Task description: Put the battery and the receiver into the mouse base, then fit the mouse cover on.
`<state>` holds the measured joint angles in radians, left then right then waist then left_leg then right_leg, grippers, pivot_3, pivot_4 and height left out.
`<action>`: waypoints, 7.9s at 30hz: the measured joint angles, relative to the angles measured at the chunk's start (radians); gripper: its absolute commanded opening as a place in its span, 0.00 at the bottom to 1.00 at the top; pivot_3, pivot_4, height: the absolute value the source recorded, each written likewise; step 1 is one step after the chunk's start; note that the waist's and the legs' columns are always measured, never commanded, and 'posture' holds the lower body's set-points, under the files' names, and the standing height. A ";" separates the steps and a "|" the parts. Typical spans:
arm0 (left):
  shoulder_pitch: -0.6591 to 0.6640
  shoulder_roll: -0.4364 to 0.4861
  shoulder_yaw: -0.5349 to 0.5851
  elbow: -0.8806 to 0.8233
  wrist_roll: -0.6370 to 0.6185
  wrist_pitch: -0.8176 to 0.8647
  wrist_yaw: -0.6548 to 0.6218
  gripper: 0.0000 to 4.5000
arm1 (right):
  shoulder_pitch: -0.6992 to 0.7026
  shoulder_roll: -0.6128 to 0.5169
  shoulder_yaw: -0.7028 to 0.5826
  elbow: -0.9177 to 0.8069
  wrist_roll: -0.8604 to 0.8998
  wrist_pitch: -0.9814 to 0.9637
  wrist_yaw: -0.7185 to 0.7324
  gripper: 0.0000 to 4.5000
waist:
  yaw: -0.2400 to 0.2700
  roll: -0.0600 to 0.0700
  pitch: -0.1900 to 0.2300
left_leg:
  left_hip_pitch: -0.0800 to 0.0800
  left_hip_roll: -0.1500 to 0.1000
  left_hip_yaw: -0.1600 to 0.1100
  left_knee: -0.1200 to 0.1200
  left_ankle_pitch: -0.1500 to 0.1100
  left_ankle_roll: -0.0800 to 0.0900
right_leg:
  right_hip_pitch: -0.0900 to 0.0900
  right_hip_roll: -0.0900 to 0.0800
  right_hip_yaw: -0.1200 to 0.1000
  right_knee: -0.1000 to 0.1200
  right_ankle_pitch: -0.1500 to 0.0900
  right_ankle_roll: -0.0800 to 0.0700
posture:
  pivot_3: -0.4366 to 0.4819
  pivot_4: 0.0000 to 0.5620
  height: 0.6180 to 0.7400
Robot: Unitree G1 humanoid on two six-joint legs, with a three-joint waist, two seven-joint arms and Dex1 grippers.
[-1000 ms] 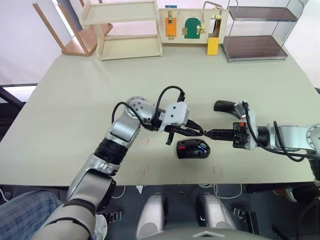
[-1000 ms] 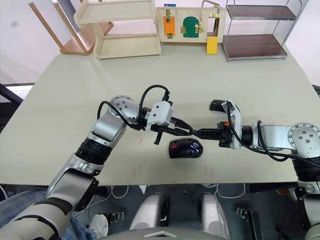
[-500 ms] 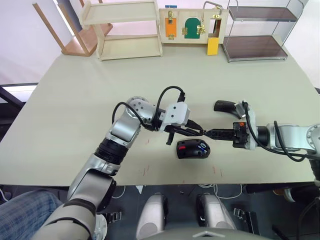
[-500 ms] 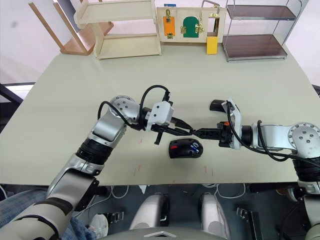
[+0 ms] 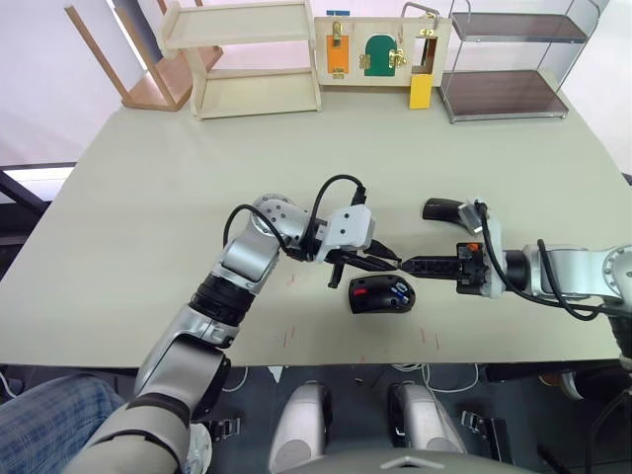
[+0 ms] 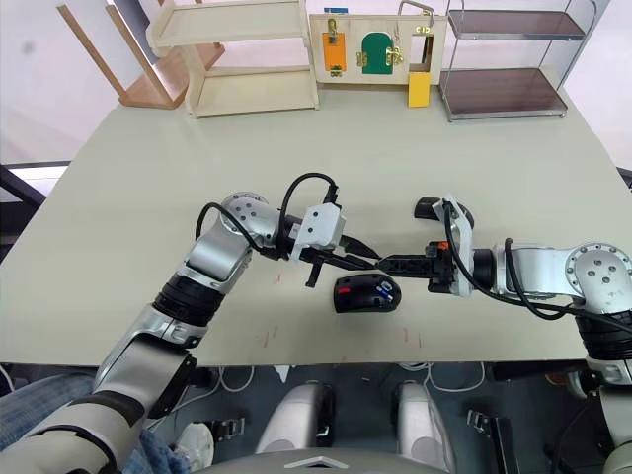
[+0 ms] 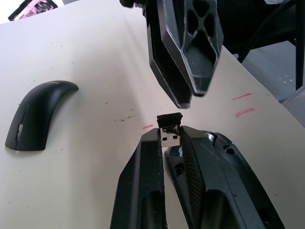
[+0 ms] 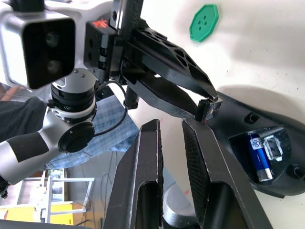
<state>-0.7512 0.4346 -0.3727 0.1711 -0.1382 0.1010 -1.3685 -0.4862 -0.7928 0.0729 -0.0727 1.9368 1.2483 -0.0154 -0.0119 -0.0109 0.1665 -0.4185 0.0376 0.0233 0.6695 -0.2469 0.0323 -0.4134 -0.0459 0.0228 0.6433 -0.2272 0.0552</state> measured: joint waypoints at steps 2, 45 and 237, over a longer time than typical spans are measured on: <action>0.000 0.000 0.000 0.000 0.000 0.000 0.000 0.02 | 0.000 -0.009 0.001 0.000 0.000 -0.001 -0.006 0.16 | 0.000 0.000 0.000 | 0.000 0.000 0.000 0.000 0.000 0.000 | 0.000 0.000 0.000 0.000 0.000 0.000 | 0.48 0.27 1.00; 0.000 -0.008 -0.004 0.016 0.020 0.002 -0.003 0.02 | -0.090 -0.028 0.085 -0.007 0.031 -0.027 -0.233 0.16 | 0.000 0.000 0.000 | 0.000 0.000 0.000 0.000 0.000 0.000 | 0.000 0.000 0.000 0.000 0.000 0.000 | 0.48 0.27 1.00; 0.147 -0.065 -0.102 -0.046 0.112 0.249 0.224 0.66 | -0.524 -0.180 0.354 -0.045 -0.830 0.360 0.542 0.00 | 0.024 0.000 -0.001 | 0.000 -0.001 -0.001 0.006 0.000 0.000 | 0.000 -0.002 0.001 0.004 -0.002 -0.004 | 0.48 0.27 1.00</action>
<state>-0.6045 0.3697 -0.4744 0.1250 -0.0262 0.3503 -1.1446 -1.0099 -0.9728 0.4271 -0.1178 1.1070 1.6088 0.5262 0.0123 -0.0108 0.1657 -0.4182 0.0371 0.0227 0.6754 -0.2469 0.0323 -0.4134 -0.0478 0.0235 0.6473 -0.2289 0.0510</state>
